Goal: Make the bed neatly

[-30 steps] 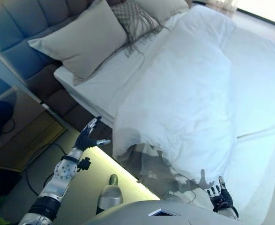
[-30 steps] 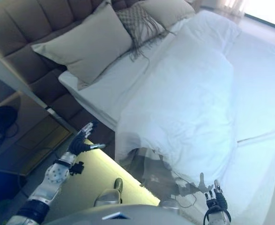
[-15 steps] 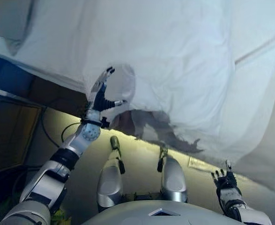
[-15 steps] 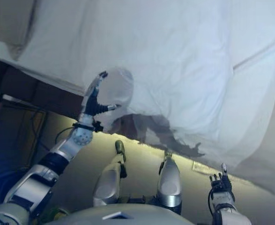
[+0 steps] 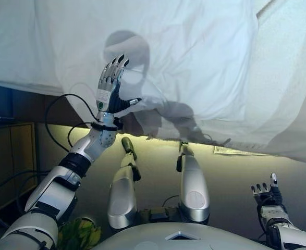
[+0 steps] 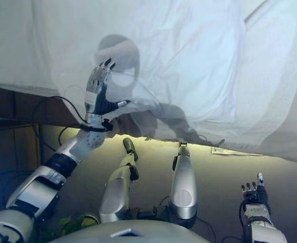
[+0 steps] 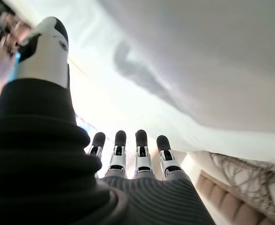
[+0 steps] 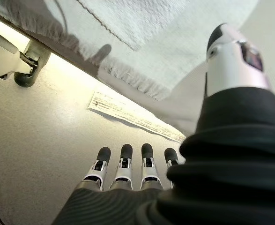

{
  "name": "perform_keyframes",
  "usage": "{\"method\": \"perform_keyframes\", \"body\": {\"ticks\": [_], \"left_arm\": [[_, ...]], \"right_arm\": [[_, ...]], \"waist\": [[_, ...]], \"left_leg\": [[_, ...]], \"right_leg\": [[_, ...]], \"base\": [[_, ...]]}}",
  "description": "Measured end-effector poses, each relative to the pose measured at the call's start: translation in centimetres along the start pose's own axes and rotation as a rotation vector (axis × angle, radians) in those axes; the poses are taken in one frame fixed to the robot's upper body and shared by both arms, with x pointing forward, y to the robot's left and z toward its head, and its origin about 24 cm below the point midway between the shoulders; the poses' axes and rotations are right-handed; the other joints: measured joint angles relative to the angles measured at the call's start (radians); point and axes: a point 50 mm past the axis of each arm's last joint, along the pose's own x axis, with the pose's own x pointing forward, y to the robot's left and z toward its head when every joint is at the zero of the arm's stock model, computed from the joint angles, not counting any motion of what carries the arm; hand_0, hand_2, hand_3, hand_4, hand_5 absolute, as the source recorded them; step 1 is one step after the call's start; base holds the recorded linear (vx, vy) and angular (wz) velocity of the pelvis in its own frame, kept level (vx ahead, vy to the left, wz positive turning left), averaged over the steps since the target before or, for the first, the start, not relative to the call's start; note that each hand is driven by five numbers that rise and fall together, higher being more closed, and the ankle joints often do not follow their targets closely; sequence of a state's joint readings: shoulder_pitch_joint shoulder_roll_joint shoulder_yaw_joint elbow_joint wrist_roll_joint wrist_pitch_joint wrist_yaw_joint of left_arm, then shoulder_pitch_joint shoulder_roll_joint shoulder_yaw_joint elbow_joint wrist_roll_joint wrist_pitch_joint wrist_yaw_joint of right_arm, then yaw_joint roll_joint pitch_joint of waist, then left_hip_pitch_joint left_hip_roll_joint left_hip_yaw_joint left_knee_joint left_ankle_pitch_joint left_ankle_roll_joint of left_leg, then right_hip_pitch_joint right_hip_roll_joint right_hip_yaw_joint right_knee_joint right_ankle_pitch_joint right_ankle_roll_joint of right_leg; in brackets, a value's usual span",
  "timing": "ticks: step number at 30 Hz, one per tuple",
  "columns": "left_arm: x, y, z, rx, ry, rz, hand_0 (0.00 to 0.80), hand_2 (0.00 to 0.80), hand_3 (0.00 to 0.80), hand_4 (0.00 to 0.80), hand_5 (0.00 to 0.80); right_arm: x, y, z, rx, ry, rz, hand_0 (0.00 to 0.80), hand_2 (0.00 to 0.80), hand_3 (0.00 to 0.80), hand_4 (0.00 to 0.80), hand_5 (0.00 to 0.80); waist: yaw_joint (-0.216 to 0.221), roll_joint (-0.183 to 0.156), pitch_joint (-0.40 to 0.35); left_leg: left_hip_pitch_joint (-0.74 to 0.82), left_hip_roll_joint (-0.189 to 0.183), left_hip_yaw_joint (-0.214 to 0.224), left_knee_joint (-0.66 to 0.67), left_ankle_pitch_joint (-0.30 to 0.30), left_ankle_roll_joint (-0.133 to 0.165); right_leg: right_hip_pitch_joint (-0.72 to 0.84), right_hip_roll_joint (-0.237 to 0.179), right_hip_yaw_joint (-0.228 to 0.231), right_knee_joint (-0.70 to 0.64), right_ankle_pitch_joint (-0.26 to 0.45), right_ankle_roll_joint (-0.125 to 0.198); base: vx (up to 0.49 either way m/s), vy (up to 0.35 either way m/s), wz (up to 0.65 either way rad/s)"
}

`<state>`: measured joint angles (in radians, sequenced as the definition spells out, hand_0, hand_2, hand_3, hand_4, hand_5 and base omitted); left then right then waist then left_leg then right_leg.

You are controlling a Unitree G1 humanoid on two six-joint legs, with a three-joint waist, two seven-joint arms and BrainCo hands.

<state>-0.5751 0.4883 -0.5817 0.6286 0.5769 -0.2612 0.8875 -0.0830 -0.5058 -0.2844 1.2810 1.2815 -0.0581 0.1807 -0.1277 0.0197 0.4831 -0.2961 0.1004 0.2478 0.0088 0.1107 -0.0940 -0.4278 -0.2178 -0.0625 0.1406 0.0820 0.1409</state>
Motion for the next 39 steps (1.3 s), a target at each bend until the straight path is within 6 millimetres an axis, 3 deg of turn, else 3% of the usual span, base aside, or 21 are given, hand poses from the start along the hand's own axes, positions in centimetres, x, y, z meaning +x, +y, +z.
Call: {"method": "perform_keyframes", "body": {"ticks": [3,9,20,28,30,31,32,39], "left_arm": [[0.1,-0.1,-1.3,0.109,0.062,0.01,0.0,0.0,0.0,0.0,0.0],[-0.7,-0.3,-3.9,0.292,0.168,-0.032,0.0,0.0,0.0,0.0,0.0],[-1.2,-0.7,-4.8,0.327,0.234,-0.108,0.0,0.0,0.0,0.0,0.0],[-2.5,-2.3,-5.2,0.381,0.335,-0.267,0.0,0.0,0.0,0.0,0.0],[-2.7,-2.6,-5.3,0.394,0.358,-0.298,0.59,0.59,0.59,0.59,0.59],[-2.7,-2.6,-5.3,0.398,0.361,-0.301,0.753,0.753,0.753,0.753,0.753],[-2.6,-2.6,-5.3,0.399,0.362,-0.3,0.8,0.8,0.8,0.8,0.8],[-0.8,-1.9,-5.1,0.404,0.346,-0.248,0.8,0.8,0.8,0.8,0.8]], "right_arm": [[0.1,0.2,0.9,-0.002,-0.021,0.038,0.0,0.0,0.0,0.0,0.0],[0.0,0.6,1.0,-0.007,-0.024,0.111,0.0,0.0,0.0,0.0,0.0],[0.1,0.9,1.1,-0.007,-0.042,0.127,0.0,0.0,0.0,0.0,0.0],[0.4,2.6,1.2,-0.024,-0.057,0.169,0.0,0.0,0.0,0.0,0.0],[0.5,2.7,1.1,-0.036,-0.06,0.174,0.0,0.0,0.0,0.0,0.0],[0.5,2.7,1.1,-0.039,-0.061,0.175,0.0,0.0,0.0,0.0,0.0],[0.5,2.7,1.0,-0.039,-0.062,0.175,0.0,0.0,0.0,0.0,0.0],[0.4,2.8,1.0,-0.041,-0.083,0.189,0.0,0.0,0.0,0.0,0.0]], "waist": [[-0.017,0.007,0.004],[-0.03,0.011,0.01],[-0.024,0.028,0.017],[-0.024,0.039,0.018],[-0.026,0.041,0.019],[-0.027,0.041,0.019],[-0.027,0.042,0.019],[-0.026,0.043,0.02]], "left_leg": [[-0.017,-0.001,0.001,0.0,-0.001,-0.001],[-0.031,0.001,0.023,0.0,-0.004,-0.003],[-0.029,-0.007,0.021,0.003,-0.006,-0.002],[-0.033,-0.011,0.014,0.009,-0.006,-0.001],[-0.039,-0.011,0.014,0.009,-0.006,-0.001],[-0.045,-0.012,0.014,0.009,-0.007,-0.001],[-0.049,-0.011,0.014,0.01,-0.006,-0.001],[-0.061,-0.009,0.009,0.009,-0.007,-0.001]], "right_leg": [[-0.025,-0.003,0.002,0.001,0.004,0.0],[-0.062,-0.004,0.003,0.002,0.016,-0.005],[-0.067,-0.016,0.002,0.006,0.022,-0.002],[-0.083,-0.026,-0.001,0.02,0.021,0.0],[-0.091,-0.029,-0.002,0.018,0.026,0.001],[-0.097,-0.029,-0.002,0.018,0.027,0.001],[-0.101,-0.029,-0.002,0.017,0.029,0.0],[-0.103,-0.027,-0.008,0.0,0.038,0.0]], "base": [[0.003,0.078,-0.11],[0.015,0.025,-0.14],[0.006,0.011,-0.02],[-0.005,0.0,-0.03],[-0.008,-0.005,-0.06],[-0.012,-0.012,-0.03],[0.0,0.0,0.0],[-0.009,-0.014,0.01]]}}
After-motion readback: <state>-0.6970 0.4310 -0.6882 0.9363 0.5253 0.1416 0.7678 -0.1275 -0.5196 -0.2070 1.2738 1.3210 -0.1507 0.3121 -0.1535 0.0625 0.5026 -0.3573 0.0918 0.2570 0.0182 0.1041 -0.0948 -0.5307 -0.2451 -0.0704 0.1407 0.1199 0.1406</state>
